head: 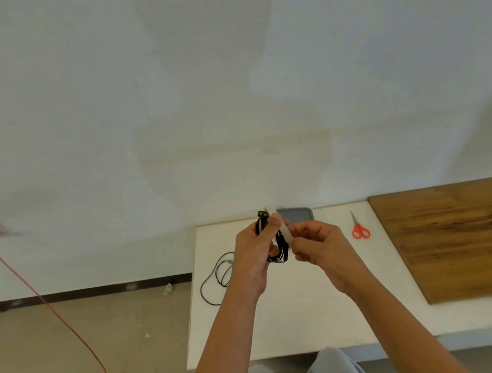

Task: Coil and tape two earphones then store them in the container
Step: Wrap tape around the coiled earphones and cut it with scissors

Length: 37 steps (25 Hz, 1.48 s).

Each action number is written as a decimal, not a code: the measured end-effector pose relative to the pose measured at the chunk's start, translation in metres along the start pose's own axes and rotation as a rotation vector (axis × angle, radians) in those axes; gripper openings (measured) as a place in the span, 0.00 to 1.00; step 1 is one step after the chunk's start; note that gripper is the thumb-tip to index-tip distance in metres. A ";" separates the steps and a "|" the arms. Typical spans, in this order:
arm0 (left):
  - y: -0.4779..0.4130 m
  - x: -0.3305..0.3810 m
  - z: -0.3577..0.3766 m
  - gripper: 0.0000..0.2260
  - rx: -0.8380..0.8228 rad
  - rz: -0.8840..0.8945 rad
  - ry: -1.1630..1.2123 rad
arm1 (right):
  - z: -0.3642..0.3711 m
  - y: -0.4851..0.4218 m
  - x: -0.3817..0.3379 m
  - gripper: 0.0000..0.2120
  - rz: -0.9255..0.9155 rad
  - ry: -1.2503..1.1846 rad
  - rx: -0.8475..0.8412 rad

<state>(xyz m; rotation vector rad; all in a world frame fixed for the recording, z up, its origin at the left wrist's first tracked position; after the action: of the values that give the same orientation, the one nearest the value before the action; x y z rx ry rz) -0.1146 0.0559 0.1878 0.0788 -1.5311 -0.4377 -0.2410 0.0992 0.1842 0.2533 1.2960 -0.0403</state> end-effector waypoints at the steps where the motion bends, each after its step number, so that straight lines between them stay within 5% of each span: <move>1: 0.011 0.008 -0.004 0.12 0.004 0.022 0.010 | 0.007 0.010 -0.011 0.07 -0.018 0.019 -0.016; 11: 0.068 0.040 -0.031 0.09 0.130 -0.003 0.072 | 0.032 0.075 -0.076 0.06 -0.207 0.210 -0.031; 16: 0.080 0.039 -0.044 0.10 0.207 -0.091 0.240 | 0.038 0.094 -0.092 0.07 -0.125 0.124 -0.168; 19: 0.082 0.036 -0.047 0.14 0.156 -0.116 0.052 | 0.041 0.098 -0.095 0.09 -0.057 0.061 -0.233; 23: 0.081 0.038 -0.047 0.18 0.101 0.012 -0.192 | 0.040 0.095 -0.100 0.06 -0.004 0.023 -0.207; 29: 0.111 0.063 -0.025 0.15 -0.294 0.310 -0.262 | 0.038 0.103 -0.097 0.07 0.056 -0.086 -0.185; 37: 0.125 0.074 -0.016 0.14 -0.261 0.488 -0.622 | 0.043 0.105 -0.102 0.10 0.089 -0.260 -0.152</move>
<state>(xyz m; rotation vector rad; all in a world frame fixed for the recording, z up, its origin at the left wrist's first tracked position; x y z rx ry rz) -0.0726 0.1440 0.2965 -0.6783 -2.0055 -0.2722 -0.2106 0.1812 0.3096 0.1691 1.0219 0.0978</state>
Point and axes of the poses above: each hand's wrist, its own y-axis away from the middle knuckle, its own z-axis out of the palm, x = y × z, the point moved 6 cm from there along -y, towards the middle knuckle, and after that the axes turned 10 degrees about -y, right-handed, at the moved point
